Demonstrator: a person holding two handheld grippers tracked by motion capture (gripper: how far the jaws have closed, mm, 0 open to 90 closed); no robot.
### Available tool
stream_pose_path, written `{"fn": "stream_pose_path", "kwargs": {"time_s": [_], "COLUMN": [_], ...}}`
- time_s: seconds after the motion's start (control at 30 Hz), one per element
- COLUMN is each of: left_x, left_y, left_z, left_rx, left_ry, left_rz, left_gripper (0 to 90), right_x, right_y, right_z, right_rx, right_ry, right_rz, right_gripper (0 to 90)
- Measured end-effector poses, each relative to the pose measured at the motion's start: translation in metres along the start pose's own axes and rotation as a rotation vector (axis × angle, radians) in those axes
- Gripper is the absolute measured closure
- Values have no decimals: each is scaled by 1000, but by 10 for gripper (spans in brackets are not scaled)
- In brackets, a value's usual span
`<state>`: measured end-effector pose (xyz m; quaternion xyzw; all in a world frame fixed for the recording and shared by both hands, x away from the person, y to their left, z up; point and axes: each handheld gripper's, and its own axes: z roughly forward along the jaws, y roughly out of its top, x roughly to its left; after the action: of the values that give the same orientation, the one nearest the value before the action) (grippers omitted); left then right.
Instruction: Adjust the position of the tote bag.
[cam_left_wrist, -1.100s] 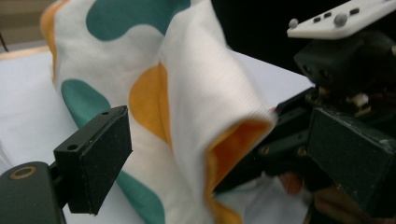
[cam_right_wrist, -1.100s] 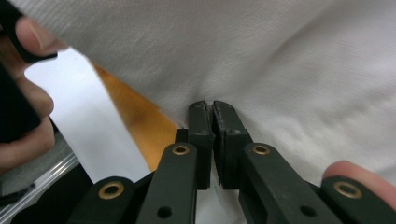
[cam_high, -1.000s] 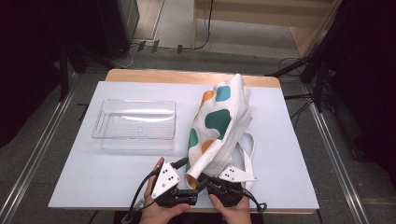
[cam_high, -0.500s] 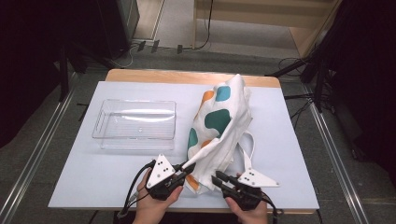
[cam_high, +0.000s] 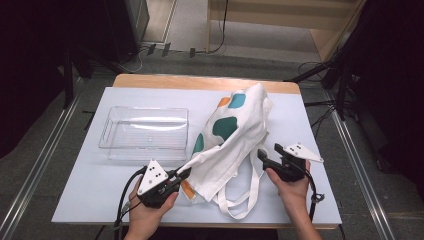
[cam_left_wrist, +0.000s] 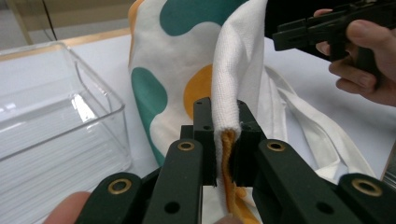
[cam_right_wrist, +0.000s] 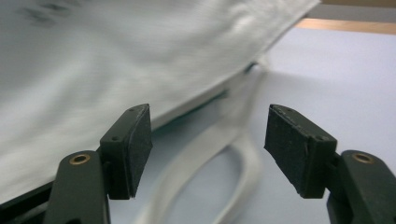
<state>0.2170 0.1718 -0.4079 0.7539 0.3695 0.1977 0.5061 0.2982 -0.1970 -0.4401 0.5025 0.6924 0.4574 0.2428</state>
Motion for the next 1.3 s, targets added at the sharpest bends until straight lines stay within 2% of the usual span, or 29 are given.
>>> {"fn": "stream_pose_path", "kwargs": {"time_s": [0.07,0.13,0.2,0.23,0.27,0.3,0.37,0.4,0.5,0.57,0.63,0.7,0.8,0.87,0.9,0.93,1.03,1.1,1.17,1.3], "left_x": [3,6,7,7,6,6,6,7,8,10,11,10,8,9,9,10,12,14,15,14], "left_y": [0,-1,-1,-2,-2,-3,-3,-3,-4,-6,-6,-6,-6,-6,-6,-6,-6,-6,-7,-7], "left_z": [-1,-2,-2,-2,-2,-1,-1,-1,-2,-4,-4,-5,-4,-4,-4,-4,-5,-5,-4,-3], "left_rx": [3,4,7,9,8,10,12,14,18,13,12,11,9,11,10,8,3,0,0,1], "left_ry": [11,15,19,19,19,19,13,10,12,18,22,19,19,16,15,18,18,10,-1,0], "left_rz": [-9,-14,-16,-17,-17,-12,-13,-13,-15,-32,-33,-24,-22,-26,-29,-34,-49,-67,-85,-90], "left_gripper": [844,844,844,844,844,844,844,845,846,846,846,846,846,846,846,846,847,846,847,846], "right_x": [-5,-10,-12,-13,-14,-13,-13,-13,-8,-4,-3,-4,-3,3,4,5,4,4,5,10], "right_y": [2,4,5,5,5,4,3,3,7,10,13,16,16,14,14,14,11,6,-2,-11], "right_z": [15,32,46,50,59,65,74,75,70,64,59,54,51,48,45,43,29,19,11,-4], "right_rx": [39,87,110,120,156,169,178,163,43,-24,-65,-103,-124,-134,-139,-147,-196,-206,-211,-178], "right_ry": [-27,-52,-66,-56,-41,-39,-33,-39,-95,-127,-100,-50,-10,-22,-26,-18,59,83,89,100], "right_rz": [5,6,5,11,11,-7,0,11,-16,-43,-36,-8,-35,-90,-99,-102,-48,-33,-49,-84], "right_gripper": [306,315,338,343,342,351,368,380,393,393,402,430,597,819,876,886,897,898,899,900]}}
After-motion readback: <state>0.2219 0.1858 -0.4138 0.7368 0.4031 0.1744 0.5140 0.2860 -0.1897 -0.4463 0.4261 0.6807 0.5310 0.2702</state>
